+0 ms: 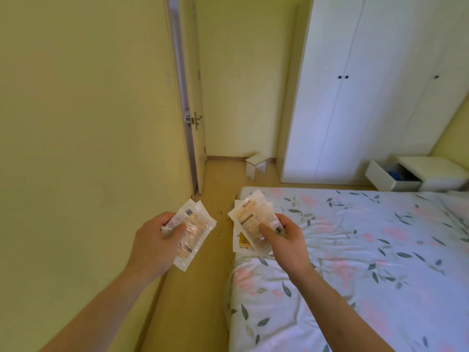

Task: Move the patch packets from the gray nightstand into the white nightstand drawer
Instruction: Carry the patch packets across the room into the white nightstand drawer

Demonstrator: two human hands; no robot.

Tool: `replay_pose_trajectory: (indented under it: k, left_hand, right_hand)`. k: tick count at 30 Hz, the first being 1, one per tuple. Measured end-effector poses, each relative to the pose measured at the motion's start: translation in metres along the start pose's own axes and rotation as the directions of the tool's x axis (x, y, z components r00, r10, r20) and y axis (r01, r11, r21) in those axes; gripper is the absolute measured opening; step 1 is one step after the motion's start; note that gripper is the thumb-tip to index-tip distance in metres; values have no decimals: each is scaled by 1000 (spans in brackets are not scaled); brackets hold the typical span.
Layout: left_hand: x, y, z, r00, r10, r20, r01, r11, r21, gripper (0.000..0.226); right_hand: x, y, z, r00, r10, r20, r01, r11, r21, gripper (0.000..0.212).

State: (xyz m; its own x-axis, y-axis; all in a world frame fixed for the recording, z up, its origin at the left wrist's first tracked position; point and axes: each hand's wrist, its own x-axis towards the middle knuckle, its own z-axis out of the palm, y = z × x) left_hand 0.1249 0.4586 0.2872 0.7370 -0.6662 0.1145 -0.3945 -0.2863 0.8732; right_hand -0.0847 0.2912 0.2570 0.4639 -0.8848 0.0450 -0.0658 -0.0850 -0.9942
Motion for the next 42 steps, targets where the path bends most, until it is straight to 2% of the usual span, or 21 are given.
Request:
replay_pose_trajectory:
  k: [5,14,19,23,26,27,28,29,30,31,32,34,36,42]
  left_hand:
    - [63,-4,-1,993,58,102,-56,998,-14,13]
    - [180,13,69,920,209,330,-201,978,-60,12]
    - [271,28,122,868,274,414,-252,962,-109,14]
    - [349,44,164,841,258,475,-225,966,-127,13]
    - [402,53,186,838,268,476,-226,963,-144,21]
    - [420,53,192,843,262,469,-218,965,-146,19]
    - [437,53,198,847,260,464,-213,965,-152,8]
    - [456,51,205,846,261,464,-217,965,-147,12]
    - [474,50,212,843,263,469,-227,965,-134,28]
    - [493,49,219,838,272,473,-235,962,-136,36]
    - [510,52,223,835,272,478,-230,962,-145,33]
    - [543,54,230,820,274,502,-231,962,-148,6]
    - [580,48,237,800,292,525,-246,957,-156,17]
    - [717,25,246,796,261,547,-194,965,-179,9]
  right_hand:
    - [7,0,10,987,52,-151,-52,999,2,16]
    - [69,11,-4,917,86,-389,-71,996,54,15]
    - [154,27,-4,876,110,-470,-80,993,83,18]
    - [233,31,-12,848,124,-516,-97,992,79,16]
    - [288,26,-15,840,127,-528,-112,992,59,15]
    - [304,23,-14,840,131,-527,-113,991,65,14]
    - [321,21,-14,840,129,-527,-112,992,65,14]
    - [338,19,-13,839,125,-529,-111,992,58,14]
    - [355,18,-11,836,123,-535,-114,992,50,15]
    - [372,18,-10,830,121,-544,-116,992,44,15]
    - [389,20,-8,825,121,-552,-120,992,38,15]
    - [421,25,-2,814,134,-565,-137,990,37,15]
    - [457,29,9,804,148,-576,-145,988,53,15]
    - [575,33,56,778,164,-607,-178,983,37,14]
